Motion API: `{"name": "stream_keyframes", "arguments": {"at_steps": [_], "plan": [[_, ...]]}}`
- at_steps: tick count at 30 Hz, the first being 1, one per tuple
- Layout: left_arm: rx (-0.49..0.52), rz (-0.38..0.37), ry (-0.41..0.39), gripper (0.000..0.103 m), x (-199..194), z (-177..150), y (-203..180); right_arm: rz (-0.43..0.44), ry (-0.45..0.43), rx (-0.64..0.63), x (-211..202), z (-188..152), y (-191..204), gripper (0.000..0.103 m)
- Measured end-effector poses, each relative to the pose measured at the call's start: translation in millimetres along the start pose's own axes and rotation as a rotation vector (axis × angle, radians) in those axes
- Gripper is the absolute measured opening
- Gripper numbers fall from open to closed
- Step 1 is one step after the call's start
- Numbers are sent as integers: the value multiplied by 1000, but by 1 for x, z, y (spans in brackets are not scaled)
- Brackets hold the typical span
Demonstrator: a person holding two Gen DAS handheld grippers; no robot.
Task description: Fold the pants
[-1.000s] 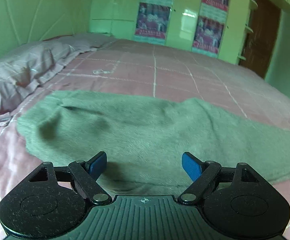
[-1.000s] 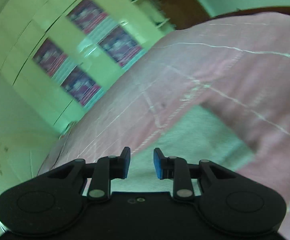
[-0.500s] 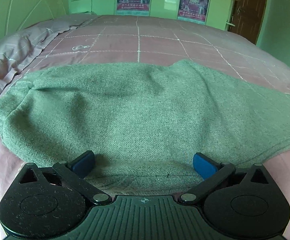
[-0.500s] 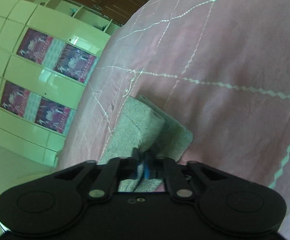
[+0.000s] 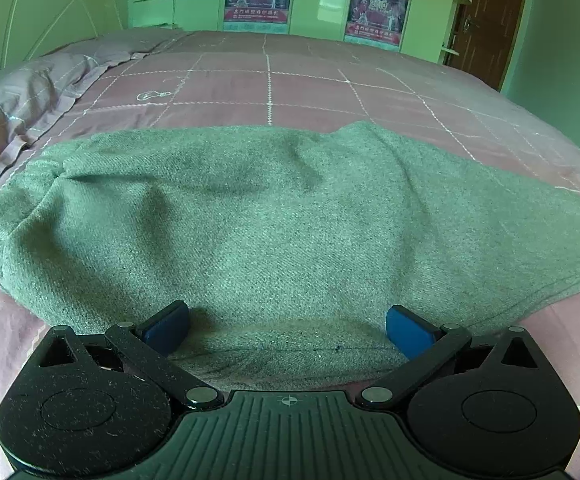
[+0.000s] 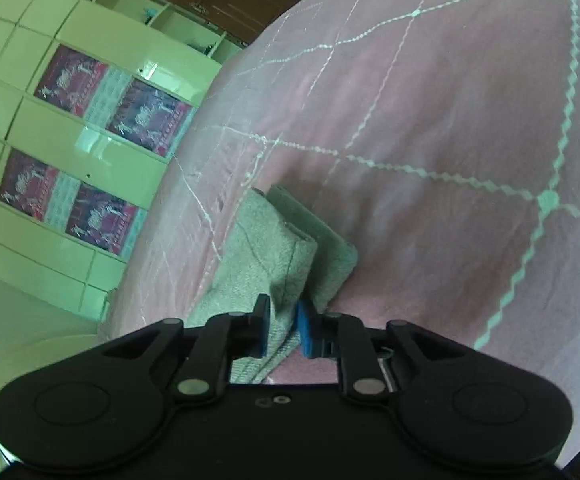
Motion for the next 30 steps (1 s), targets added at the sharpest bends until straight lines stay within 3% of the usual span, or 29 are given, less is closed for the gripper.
{"name": "stream_keyframes", "arguments": {"at_steps": [2,4,5,6,7,8,10,14,17,19,23,27,30], "plan": [[1,0,0,103,0,0,0,-12,-31,-8,-8,-4,1,24],[1,5,-1,103,0,0,0,-38,-13,7,0,-1,-2,50],[0,8,-2,103,0,0,0,-54,-5,25,6,2,-6,51],[-4,8,-4,103,0,0,0,-59,-2,41,10,5,-9,48],[-6,6,-7,103,0,0,0,-66,-1,38,13,7,-9,15],[-8,5,-9,103,-1,-1,0,-90,6,15,17,10,-5,8],[-4,5,-9,103,-1,-1,0,-111,-18,-89,15,20,19,6],[10,1,-6,103,-1,-1,0,-9,-139,-472,-31,24,113,6],[10,-4,-11,103,-1,-2,1,17,-185,-564,-59,20,126,5],[2,-13,-16,103,-1,-2,2,-50,-153,-525,-50,24,92,5],[22,-13,-14,103,0,-2,1,-188,40,-249,7,25,-14,6],[23,-11,-18,103,-1,-2,2,-112,3,-171,-5,14,-28,12],[20,6,-49,103,-1,-5,0,-133,-68,-173,-32,9,-26,30]]}}
Point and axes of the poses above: each gripper's, at about its wrist camera, not at the fingertips, and x roughly the way its jaws point, y to its left, z to its top, the point moved 3 cm from there along x, roughly the way its jaws point, and after that the axes turned 12 degrees about y, right-handed, at the moved point
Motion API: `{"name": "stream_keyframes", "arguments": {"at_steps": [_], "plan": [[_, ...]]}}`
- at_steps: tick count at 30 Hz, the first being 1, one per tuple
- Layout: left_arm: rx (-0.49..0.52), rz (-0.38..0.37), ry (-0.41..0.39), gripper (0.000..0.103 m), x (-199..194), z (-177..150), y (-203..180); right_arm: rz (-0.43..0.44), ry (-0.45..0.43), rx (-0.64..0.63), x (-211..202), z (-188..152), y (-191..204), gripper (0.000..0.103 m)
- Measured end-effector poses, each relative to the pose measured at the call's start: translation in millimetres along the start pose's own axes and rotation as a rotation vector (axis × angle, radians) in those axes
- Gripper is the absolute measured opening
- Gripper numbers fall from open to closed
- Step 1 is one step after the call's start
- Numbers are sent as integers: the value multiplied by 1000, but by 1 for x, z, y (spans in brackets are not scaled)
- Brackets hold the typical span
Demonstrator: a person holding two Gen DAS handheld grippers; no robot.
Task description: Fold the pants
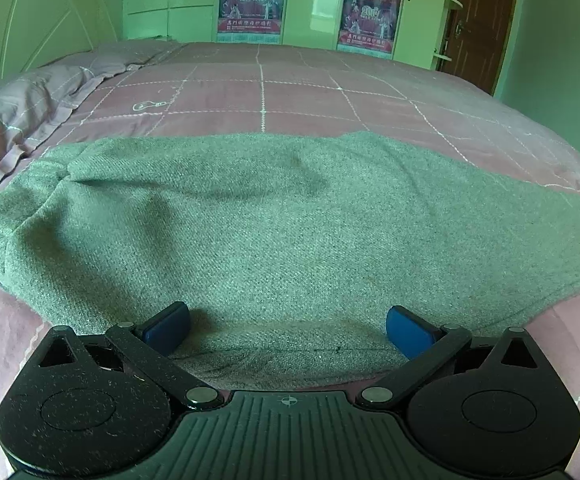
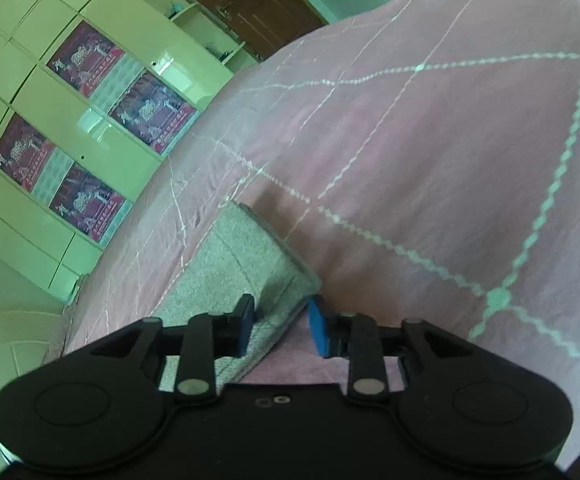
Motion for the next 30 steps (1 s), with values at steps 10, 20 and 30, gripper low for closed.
{"name": "stream_keyframes", "arguments": {"at_steps": [10,20,30], "plan": [[-136,174,-2,103,-5,6,24,-78,134,-407,42,-12,103,38],[-214,204,-174,103,-28,49,66,131,257,-686,130,-85,289,30],[-263,363,13,103,39,56,133,159,599,-1137,262,-287,441,26]]}}
Point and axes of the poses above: each gripper's, at about its wrist camera, not at the fingertips, and x roughly the way its jaws point, y to its left, z to its top, the point moved 3 cm from there along x, roughly the way its jaws point, and after that the axes turned 12 degrees about y, right-handed, at the moved point
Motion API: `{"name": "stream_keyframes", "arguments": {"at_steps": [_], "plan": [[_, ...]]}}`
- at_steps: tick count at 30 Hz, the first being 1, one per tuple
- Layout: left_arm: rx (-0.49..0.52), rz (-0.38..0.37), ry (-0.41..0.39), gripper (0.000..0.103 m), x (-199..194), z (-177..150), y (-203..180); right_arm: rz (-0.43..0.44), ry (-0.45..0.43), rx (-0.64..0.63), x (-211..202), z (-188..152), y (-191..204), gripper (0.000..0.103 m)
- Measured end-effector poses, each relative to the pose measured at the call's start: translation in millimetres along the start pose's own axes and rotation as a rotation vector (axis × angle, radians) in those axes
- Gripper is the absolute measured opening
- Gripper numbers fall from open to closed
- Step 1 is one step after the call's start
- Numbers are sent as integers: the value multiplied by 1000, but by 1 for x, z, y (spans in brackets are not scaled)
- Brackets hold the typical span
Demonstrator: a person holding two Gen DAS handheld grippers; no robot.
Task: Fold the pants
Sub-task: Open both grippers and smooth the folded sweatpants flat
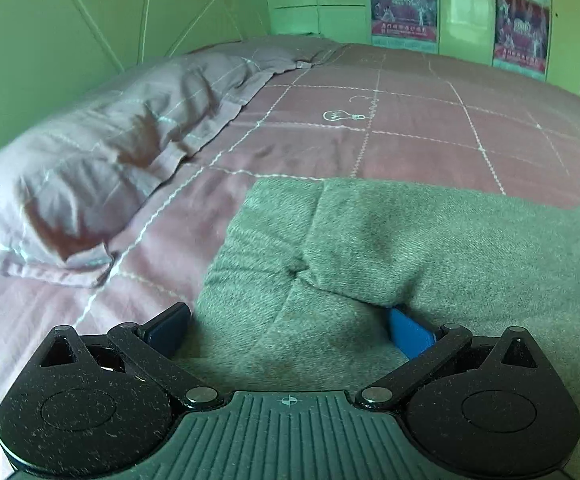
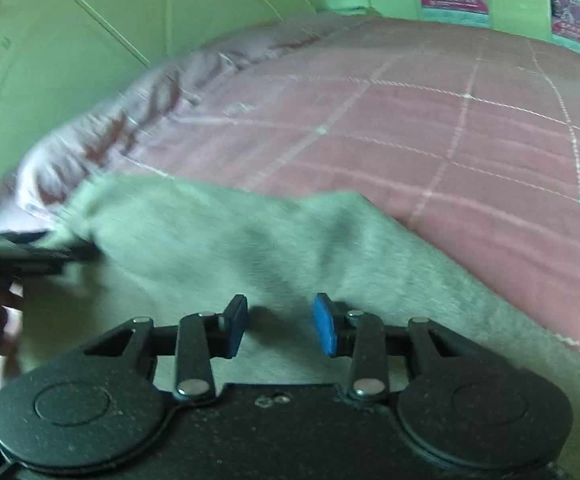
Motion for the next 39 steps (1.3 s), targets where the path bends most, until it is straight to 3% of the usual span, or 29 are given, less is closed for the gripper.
{"name": "stream_keyframes", "arguments": {"at_steps": [2,3,6,9,10,12,14,15,17,20,21,23,24,25,27,29,31,34,36,39], "plan": [[-58,-55,20,103,-2,-2,14,49,-10,49,-5,-4,-12,24],[-84,-67,6,103,-9,-2,17,33,-30,54,-14,-3,-13,27],[-31,4,-116,103,-29,13,0,17,-176,17,-37,14,-4,29],[2,-51,-136,103,-19,42,-27,9,-143,-28,-18,36,9,30],[28,-40,-115,103,-8,47,-35,0,-112,-56,-7,39,14,30],[63,-12,-24,103,26,48,-40,-111,-35,-110,24,43,12,26],[-16,-96,17,103,39,46,-24,-134,-50,-52,23,49,-5,37],[-50,-97,17,103,32,48,-18,-123,-83,-5,12,50,-12,30],[-57,-31,-72,103,9,49,-16,-124,-176,29,-6,49,-15,32],[-46,-90,-110,103,-1,49,-31,-30,-124,87,8,45,-15,30],[6,-92,-110,103,3,45,-41,-45,-82,89,17,40,-16,31],[114,-7,-57,103,24,31,-52,-31,-80,109,15,27,-21,31],[86,-36,-75,103,25,27,-47,-49,-98,128,1,22,-22,29],[51,-55,-86,103,19,28,-40,-65,-157,122,-19,12,-23,36],[4,-33,-123,103,-2,30,-35,-11,-238,98,-50,-9,-27,38],[-7,-103,-163,103,-19,29,-43,-32,-178,127,-52,-27,-41,39],[59,-137,-167,103,-25,23,-61,-96,-137,181,-57,-48,-67,38],[174,-54,-140,103,-11,0,-72,-158,-142,258,-83,-84,-118,29],[226,-46,-188,103,-12,-11,-72,-217,-157,295,-108,-110,-152,28],[237,-56,-208,103,-15,-15,-71,-296,-198,428,-153,-151,-213,29]]}}
Point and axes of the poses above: each gripper's, at about its wrist camera, not at the fingertips, and x roughly the way its jaws point, y to its left, z to its top, the point moved 3 cm from there along x, roughly the way its jaws point, and after that the axes turned 12 degrees about y, right-handed, at the moved point
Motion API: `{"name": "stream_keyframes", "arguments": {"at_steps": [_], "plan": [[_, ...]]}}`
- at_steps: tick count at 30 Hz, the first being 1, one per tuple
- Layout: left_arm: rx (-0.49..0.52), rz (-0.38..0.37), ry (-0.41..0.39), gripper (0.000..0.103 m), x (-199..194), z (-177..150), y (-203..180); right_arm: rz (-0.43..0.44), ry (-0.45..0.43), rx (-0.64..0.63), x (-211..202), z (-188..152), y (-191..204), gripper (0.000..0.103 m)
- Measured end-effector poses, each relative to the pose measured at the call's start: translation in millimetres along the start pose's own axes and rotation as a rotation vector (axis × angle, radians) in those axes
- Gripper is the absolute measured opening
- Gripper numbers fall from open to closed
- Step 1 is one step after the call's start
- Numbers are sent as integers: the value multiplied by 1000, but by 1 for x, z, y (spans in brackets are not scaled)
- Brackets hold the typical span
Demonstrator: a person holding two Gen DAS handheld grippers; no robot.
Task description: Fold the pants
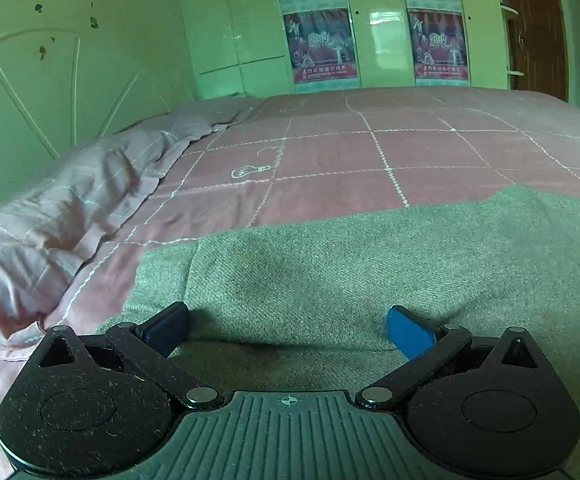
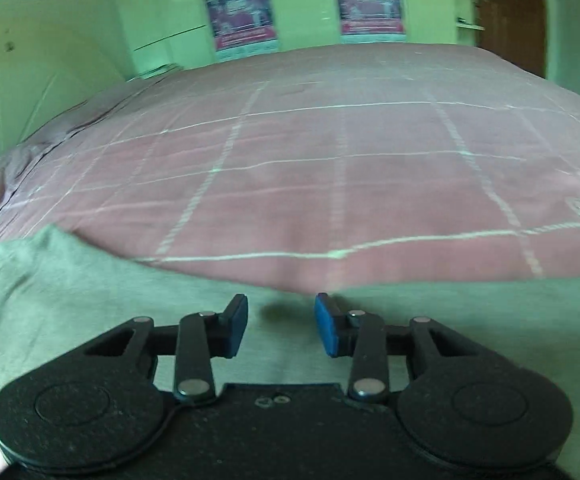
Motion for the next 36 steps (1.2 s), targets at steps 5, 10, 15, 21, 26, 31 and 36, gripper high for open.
{"name": "stream_keyframes", "arguments": {"at_steps": [5,10,15,21,26,31,36], "plan": [[9,32,30,103,-6,7,-4,-120,-79,268,-60,-21,-113,33],[-64,-42,-105,103,-62,2,-17,-42,-187,197,-114,-60,-109,37],[-5,-65,81,103,-37,-37,-33,-131,-47,114,-80,-94,-114,26],[-69,-93,44,103,-62,-35,-19,43,-326,490,-156,-116,-168,34],[-103,-161,-1,103,-63,-68,-18,167,-308,753,-148,-145,-218,22],[-114,-159,3,103,-59,-67,-18,236,-252,849,-115,-141,-226,19],[-120,-163,3,103,-59,-66,-20,197,-351,778,-133,-130,-206,1]]}}
Point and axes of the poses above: each gripper's, at about its wrist camera, not at the fingertips, and x roughly the way its jaws point, y to its left, z to its top, the point moved 3 cm from there along x, roughly the way its jaws point, and after that the axes turned 12 degrees about y, right-handed, at the moved point
